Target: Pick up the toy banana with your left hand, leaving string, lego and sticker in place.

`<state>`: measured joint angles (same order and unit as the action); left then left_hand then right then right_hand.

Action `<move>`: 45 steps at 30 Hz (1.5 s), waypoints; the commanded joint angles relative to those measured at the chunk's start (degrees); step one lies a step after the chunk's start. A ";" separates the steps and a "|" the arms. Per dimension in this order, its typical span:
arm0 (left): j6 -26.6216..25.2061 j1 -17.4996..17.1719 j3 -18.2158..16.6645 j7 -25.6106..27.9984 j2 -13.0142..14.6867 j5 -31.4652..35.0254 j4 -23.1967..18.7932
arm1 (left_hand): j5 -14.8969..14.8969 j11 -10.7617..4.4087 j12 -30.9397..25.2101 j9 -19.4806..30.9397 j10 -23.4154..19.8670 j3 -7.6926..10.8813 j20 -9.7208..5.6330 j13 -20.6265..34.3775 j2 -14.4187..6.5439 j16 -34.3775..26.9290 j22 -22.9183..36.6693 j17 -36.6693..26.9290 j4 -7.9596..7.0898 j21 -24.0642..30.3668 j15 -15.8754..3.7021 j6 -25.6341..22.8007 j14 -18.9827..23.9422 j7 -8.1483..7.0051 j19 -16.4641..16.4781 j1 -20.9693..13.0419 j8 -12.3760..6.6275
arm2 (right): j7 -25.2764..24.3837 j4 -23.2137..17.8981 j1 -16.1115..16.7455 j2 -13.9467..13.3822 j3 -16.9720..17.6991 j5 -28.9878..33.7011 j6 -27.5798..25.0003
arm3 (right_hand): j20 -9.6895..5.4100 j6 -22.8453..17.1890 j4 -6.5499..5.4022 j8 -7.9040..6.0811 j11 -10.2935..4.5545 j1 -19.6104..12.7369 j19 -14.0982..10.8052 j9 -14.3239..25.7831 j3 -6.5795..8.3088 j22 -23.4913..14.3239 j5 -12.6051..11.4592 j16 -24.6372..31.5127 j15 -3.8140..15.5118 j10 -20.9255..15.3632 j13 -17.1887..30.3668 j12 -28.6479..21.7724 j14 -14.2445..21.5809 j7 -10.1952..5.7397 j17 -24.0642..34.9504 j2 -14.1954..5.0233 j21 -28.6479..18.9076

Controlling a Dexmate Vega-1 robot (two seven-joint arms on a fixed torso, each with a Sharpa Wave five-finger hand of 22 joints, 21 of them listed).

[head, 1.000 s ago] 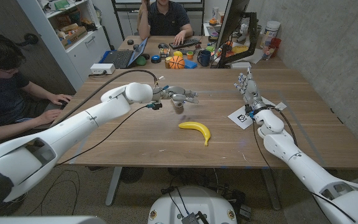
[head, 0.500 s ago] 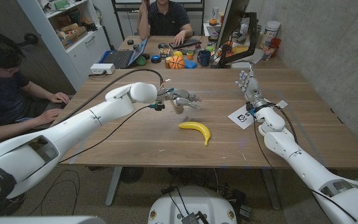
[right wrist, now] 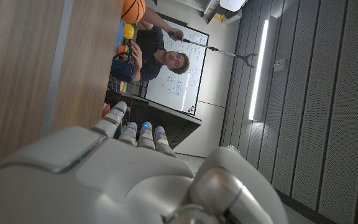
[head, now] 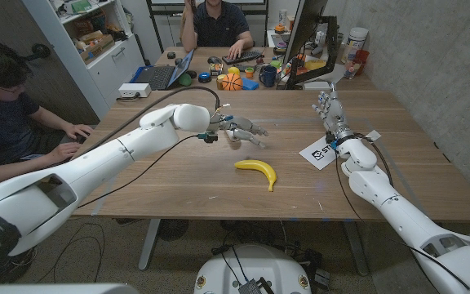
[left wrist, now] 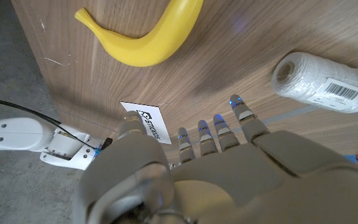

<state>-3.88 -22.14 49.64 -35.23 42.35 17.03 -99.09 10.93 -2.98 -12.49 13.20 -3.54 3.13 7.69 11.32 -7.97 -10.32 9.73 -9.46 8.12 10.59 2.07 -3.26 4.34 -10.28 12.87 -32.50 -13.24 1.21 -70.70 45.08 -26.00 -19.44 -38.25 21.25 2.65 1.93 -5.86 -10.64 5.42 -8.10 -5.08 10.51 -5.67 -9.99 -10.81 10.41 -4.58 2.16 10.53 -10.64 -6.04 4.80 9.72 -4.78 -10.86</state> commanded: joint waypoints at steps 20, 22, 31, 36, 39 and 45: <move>7.57 2.02 0.56 -6.85 0.68 7.69 -1.27 | -0.10 -0.43 0.53 0.48 2.76 1.90 -0.45 0.21 0.23 0.16 0.10 -0.31 1.29 -0.08 -0.22 4.26 -1.16 0.89 -0.20 -3.93 1.51 | -0.39 0.01 -0.94 0.39 -0.03 -0.46 -1.27 | 0.17 -0.18 -0.46 -0.34 -0.23 -0.81 -0.76 0.26 -0.25 -0.31 -0.28 0.49 0.36 -0.44 0.21 -0.42 0.10 0.09 0.16 0.03 -0.51; 7.71 2.00 0.52 -7.12 0.58 8.34 -1.64 | -0.07 -0.59 0.46 0.49 2.68 1.99 -0.50 0.21 0.32 0.12 0.09 -0.31 1.36 -0.05 -0.24 4.08 -1.09 0.62 -0.15 -4.16 1.41 | -0.35 -0.21 -0.79 0.39 0.03 -0.52 -1.09 | 0.16 -0.19 -0.46 -0.35 -0.23 -0.81 -0.77 0.26 -0.25 -0.31 -0.28 0.48 0.34 -0.46 0.21 -0.43 0.09 0.10 0.16 0.03 -0.51; 7.43 1.47 0.10 -8.19 0.22 10.33 -3.30 | 0.05 -0.80 0.32 0.54 2.61 2.38 -0.71 0.20 0.67 -0.06 0.07 -0.30 1.67 0.06 -0.68 4.04 -0.60 0.42 0.17 -5.28 1.26 | -0.69 -1.75 0.10 0.05 0.08 -0.70 -1.54 | 0.25 -0.26 -0.47 -0.37 -0.23 -0.82 -0.86 0.26 -0.27 -0.32 -0.28 0.48 0.28 -0.44 0.21 -0.42 0.12 0.13 0.16 0.01 -0.52; 7.43 0.81 -0.30 -8.12 0.21 10.59 -3.72 | 0.09 -0.96 0.13 0.56 2.30 2.61 -0.75 0.20 0.82 -0.08 0.07 -0.30 1.76 0.09 -0.74 4.01 -0.49 0.39 0.29 -5.90 1.19 | -0.73 -2.80 0.59 -0.41 -0.01 -0.67 -2.10 | 0.32 -0.26 -0.47 -0.36 -0.24 -0.83 -0.88 0.26 -0.28 -0.32 -0.28 0.45 0.27 -0.42 0.21 -0.41 0.07 0.13 0.16 0.00 -0.52; 7.69 0.40 -0.48 -7.77 0.34 11.06 -4.09 | 0.10 -1.03 0.02 0.58 2.08 2.72 -0.78 0.20 0.89 -0.09 0.07 -0.30 1.76 0.10 -0.75 3.83 -0.42 0.37 0.34 -6.17 1.08 | -0.72 -3.69 1.07 -0.76 -0.07 -0.51 -2.15 | 0.34 -0.24 -0.48 -0.35 -0.25 -0.83 -0.85 0.26 -0.29 -0.32 -0.28 0.44 0.27 -0.41 0.21 -0.40 0.06 0.13 0.16 -0.01 -0.50; 7.99 0.01 0.19 -7.10 -0.67 12.13 -2.00 | 0.11 -1.16 -0.14 0.62 1.81 2.92 -0.80 0.21 1.00 -0.08 0.07 -0.30 1.71 0.09 -0.84 3.24 -0.36 0.20 0.37 -6.65 0.81 | -1.03 -5.71 2.27 -1.14 -0.05 -0.28 -1.76 | 0.31 -0.26 -0.49 -0.36 -0.24 -0.84 -0.83 0.26 -0.31 -0.33 -0.27 0.44 0.22 -0.43 0.21 -0.41 0.07 0.12 0.16 -0.02 -0.48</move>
<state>3.65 -21.32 49.63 -42.85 42.58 27.47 -102.34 10.93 -3.60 -12.31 13.73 -1.53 5.70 7.27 11.32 -7.10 -10.32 9.59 -9.46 9.72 10.59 1.71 0.20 3.81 -9.85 12.86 -38.49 -11.91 0.52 -73.75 45.84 -26.44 -19.44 -38.84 19.58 2.97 1.94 -6.10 -10.63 5.11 -8.11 -5.38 10.51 -5.91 -9.99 -10.81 10.41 -4.38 1.84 10.52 -10.64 -5.83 4.81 9.72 -4.77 -10.85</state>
